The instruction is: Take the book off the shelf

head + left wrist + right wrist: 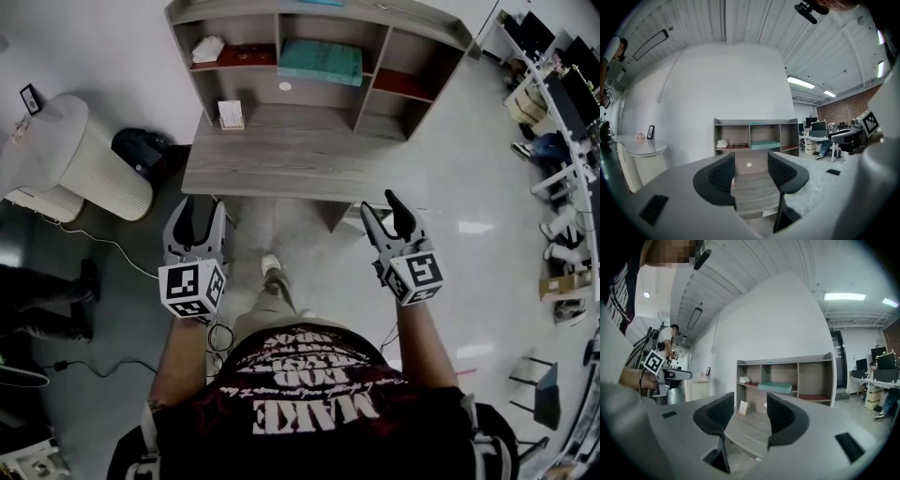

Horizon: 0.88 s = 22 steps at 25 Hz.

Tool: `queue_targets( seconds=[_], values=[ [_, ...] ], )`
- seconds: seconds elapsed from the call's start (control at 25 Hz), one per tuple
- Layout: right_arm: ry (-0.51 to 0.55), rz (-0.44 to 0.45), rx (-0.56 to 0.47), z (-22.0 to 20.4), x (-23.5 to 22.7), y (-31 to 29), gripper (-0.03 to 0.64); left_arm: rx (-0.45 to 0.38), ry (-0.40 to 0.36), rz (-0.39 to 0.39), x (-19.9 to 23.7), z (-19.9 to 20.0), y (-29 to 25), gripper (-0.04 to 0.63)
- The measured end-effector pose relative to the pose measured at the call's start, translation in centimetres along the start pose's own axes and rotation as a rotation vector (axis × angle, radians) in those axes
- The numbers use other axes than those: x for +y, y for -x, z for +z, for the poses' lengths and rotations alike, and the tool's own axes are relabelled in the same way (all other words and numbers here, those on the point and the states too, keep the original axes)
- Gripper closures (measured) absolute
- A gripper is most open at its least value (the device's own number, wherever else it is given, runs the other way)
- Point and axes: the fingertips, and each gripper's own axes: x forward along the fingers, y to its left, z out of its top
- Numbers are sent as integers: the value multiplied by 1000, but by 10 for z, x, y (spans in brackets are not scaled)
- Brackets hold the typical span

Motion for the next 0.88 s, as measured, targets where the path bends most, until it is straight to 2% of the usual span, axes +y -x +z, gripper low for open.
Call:
queue_targets(
  seconds=[0.2,0.44,0.88],
  values=[
    [19,-25,-22,11,-14,-26,402,-3,-3,-35,4,3,-40,387],
    [9,-24,-2,16,-34,-67,402,-22,-8,-56,16,19,-88,387],
    [-11,-39,3,28,-53,-142,402,9,10,-84,51,16,-160,387]
  ],
)
